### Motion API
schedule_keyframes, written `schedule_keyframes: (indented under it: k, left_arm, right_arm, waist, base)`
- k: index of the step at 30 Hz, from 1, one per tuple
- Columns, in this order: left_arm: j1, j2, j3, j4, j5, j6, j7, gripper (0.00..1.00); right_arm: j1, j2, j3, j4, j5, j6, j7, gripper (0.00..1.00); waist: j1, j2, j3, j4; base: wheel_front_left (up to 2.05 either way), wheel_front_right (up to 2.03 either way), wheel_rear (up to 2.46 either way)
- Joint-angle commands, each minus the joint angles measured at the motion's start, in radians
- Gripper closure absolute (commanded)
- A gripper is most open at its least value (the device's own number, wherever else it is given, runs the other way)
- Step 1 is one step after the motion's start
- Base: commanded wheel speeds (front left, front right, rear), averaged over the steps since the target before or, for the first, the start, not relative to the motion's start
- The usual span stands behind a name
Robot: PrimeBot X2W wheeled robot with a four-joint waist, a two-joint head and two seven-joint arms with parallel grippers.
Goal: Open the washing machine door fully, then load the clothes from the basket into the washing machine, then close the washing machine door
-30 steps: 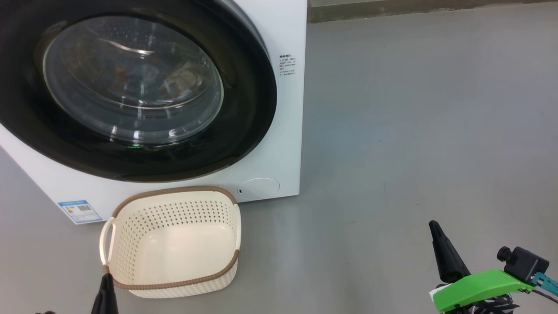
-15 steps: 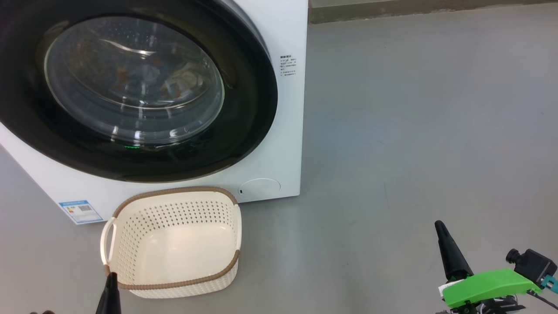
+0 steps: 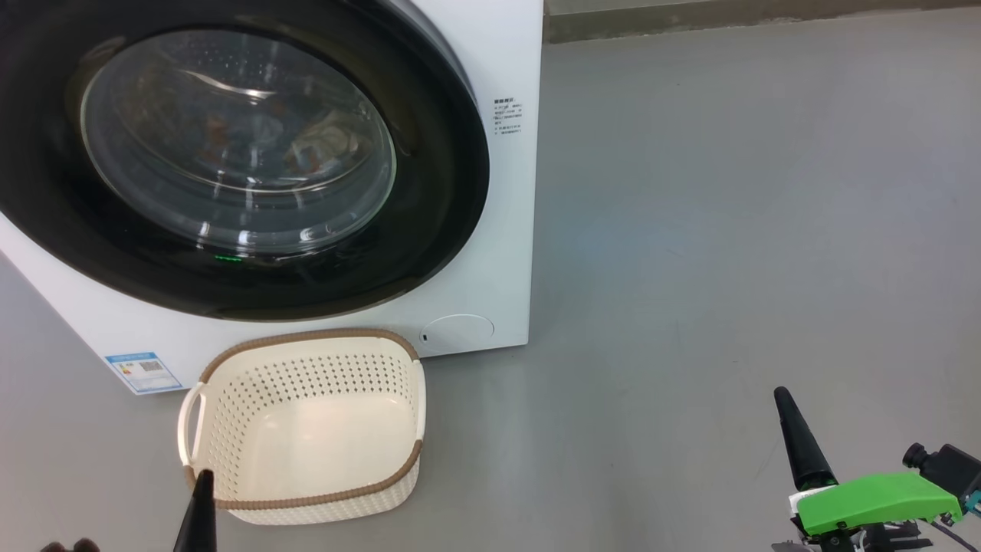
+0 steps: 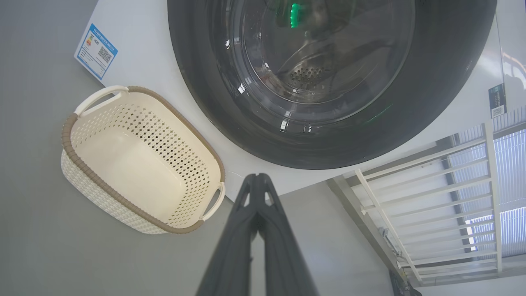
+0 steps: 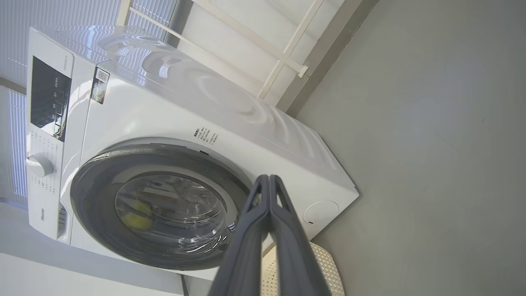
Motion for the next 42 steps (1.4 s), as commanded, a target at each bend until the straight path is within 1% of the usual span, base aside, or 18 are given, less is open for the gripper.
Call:
schedule_keyframes:
  k: [1,2,42]
  left_arm:
    - [-0.056,0.022,0.025,-0.014,-0.042,-0.012,0.013,1.00]
    - [-0.056,0.022,0.025,-0.014,-0.042,-0.012,0.013,1.00]
    - [-0.145,0.028,0.039,0.065,-0.506,-0.049,0.131,1.00]
  right_arm:
    - [-0.027,-0.005,0.009,-0.026,0.038,-0.004,0.009,1.00]
    - [-0.027,-0.005,0.009,-0.026,0.038,-0.004,0.009,1.00]
    - [-0.030,0.010,-0.056,-0.026,0.458,-0.005,0.128,1.00]
  waist:
    - [-0.0001,0.0000,0.000,0.000]
    - [-0.0001,0.0000,0.000,0.000]
    - [-0.0001,0.0000,-0.006,0.006]
  base:
    - [0.00,0.00,0.00]
    - [0.00,0.00,0.00]
    - [0.00,0.00,0.00]
